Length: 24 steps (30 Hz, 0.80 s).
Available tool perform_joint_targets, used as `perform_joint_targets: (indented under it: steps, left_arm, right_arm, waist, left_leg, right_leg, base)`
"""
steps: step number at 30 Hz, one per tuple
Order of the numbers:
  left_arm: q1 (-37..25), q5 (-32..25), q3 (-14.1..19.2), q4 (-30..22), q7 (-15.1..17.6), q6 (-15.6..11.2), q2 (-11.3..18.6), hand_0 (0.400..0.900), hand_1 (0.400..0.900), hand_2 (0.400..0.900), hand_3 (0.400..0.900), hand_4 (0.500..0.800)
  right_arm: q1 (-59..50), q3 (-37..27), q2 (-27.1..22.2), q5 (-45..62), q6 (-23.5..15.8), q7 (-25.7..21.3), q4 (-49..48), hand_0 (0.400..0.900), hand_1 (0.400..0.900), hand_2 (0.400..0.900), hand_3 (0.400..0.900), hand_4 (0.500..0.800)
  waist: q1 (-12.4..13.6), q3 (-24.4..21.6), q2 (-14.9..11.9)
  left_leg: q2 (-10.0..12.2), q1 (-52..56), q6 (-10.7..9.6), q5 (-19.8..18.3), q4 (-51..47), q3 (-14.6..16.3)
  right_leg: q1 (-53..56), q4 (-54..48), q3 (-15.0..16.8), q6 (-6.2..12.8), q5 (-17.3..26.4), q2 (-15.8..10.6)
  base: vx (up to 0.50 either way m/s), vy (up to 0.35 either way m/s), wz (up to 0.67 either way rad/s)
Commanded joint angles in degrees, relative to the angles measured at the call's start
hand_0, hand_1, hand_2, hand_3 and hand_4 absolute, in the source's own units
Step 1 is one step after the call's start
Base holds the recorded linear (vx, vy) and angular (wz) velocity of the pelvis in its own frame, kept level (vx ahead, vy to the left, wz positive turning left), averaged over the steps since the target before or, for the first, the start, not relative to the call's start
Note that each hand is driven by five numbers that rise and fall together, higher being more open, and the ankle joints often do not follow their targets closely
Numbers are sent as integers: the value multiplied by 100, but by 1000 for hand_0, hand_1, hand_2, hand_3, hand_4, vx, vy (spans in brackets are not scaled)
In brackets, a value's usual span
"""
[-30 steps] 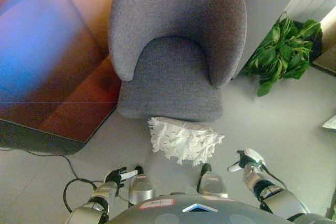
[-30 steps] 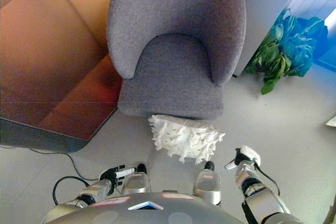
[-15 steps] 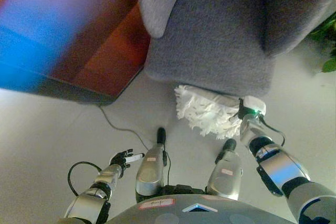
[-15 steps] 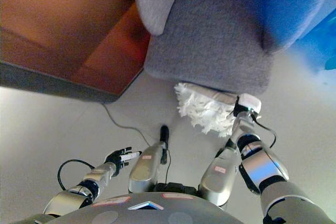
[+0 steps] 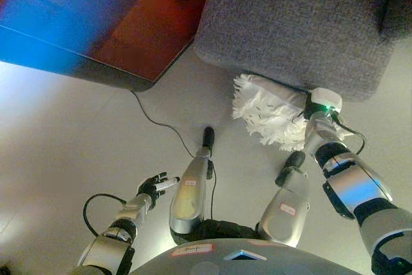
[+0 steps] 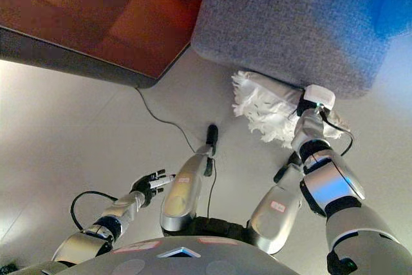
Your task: Pick up the pillow and put it on the sofa.
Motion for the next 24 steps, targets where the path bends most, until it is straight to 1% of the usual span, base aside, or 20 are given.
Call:
perform_joint_targets:
  steps: [1, 3, 4, 7, 10, 12, 15, 17, 21, 23, 24]
  left_arm:
    - [149, -517, -214, 97, 38, -111, 502, 900, 900, 900, 900, 800]
    - [160, -659, -162, -6, 66, -65, 539, 900, 900, 900, 900, 800]
    - [200, -749, -122, -68, 114, 13, 565, 900, 900, 900, 900, 800]
    - [301, -873, -6, -123, 148, 120, 655, 900, 900, 900, 900, 800]
    - [401, -993, 124, -110, 133, 116, 749, 900, 900, 900, 900, 800]
    - [483, -1072, 178, -139, 122, 108, 785, 900, 900, 900, 900, 800]
    - [585, -1176, 229, -194, 36, 63, 791, 900, 900, 900, 900, 800]
    - [635, -1211, 217, -181, -56, 24, 767, 900, 900, 900, 900, 800]
    - [773, -1286, 195, -122, -189, -197, 704, 900, 900, 900, 900, 800]
    - [808, -1366, 197, -123, -194, -285, 683, 900, 900, 900, 900, 800]
    - [851, -1428, 175, -147, -186, -290, 678, 900, 900, 900, 900, 800]
  right_arm:
    - [-623, 165, -451, -71, 50, 4, 51, 900, 900, 900, 900, 800]
    - [-755, 212, -540, -24, 42, 28, 59, 900, 900, 900, 900, 800]
    - [-856, 244, -620, 25, 19, 58, 84, 900, 900, 900, 900, 800]
    - [-1102, 317, -755, 138, -73, 119, 120, 900, 900, 900, 900, 800]
    - [-1314, 406, -872, 220, -151, 224, 88, 900, 900, 900, 900, 800]
    - [-1410, 460, -927, 284, -166, 264, 41, 900, 900, 900, 900, 800]
    - [-1604, 538, -1012, 327, -202, 326, 37, 900, 900, 900, 900, 800]
    - [-1738, 578, -1041, 414, -233, 346, 74, 900, 900, 900, 900, 800]
    - [-1957, 642, -1038, 502, -312, 378, 157, 900, 900, 900, 900, 800]
    - [-2063, 657, -1018, 532, -315, 386, 173, 900, 900, 900, 900, 800]
    - [-2082, 676, -1005, 583, -303, 399, 181, 900, 900, 900, 900, 800]
  waist:
    - [151, 17, 39]
    - [171, 112, 77]
    - [184, 178, 109]
    - [212, 309, 169]
    - [228, 428, 198]
    - [253, 448, 218]
    - [282, 448, 259]
    - [297, 448, 293]
    - [333, 448, 355]
    - [340, 448, 373]
    - [350, 448, 405]
  left_leg:
    - [406, 142, 45, -560, 569, -184]
    - [389, -61, 48, -596, 776, -220]
    - [388, -235, 43, -643, 984, -242]
    - [433, -566, 53, -758, 1376, -265]
    - [494, -916, 71, -881, 1759, -257]
    - [497, -1279, 69, -1011, 2129, -321]
    - [529, -1752, 103, -1123, 2574, -380]
    - [506, -1999, 131, -1213, 2860, -401]
    - [468, -2467, 184, -1381, 3391, -445]
    - [462, -2653, 197, -1422, 3564, -459]
    - [483, -2644, 191, -1598, 3707, -454]
  right_leg:
    - [-388, -588, 636, 297, 809, -340]
    - [-519, -453, 701, 286, 754, -375]
    - [-622, -321, 764, 276, 693, -397]
    - [-911, 55, 927, 255, 521, -401]
    - [-1219, 438, 1086, 195, 348, -378]
    - [-1526, 773, 1224, 149, 223, -340]
    - [-1966, 1191, 1408, 76, 102, -282]
    - [-2194, 1421, 1485, 29, 32, -251]
    - [-2644, 1847, 1646, -43, -69, -182]
    - [-2840, 2011, 1706, -70, -92, -151]
    - [-2849, 2168, 1731, -57, -254, -136]
  base:
    - [-64, 44, 6]
    - [-75, 44, 6]
    - [-70, 56, 4]
    - [-89, 81, -3]
    - [-108, 78, -7]
    - [-91, 60, -3]
    - [-102, 53, 2]
    - [-93, 67, 0]
    - [-76, 55, -4]
    - [-55, 38, -3]
    - [0, 0, 0]
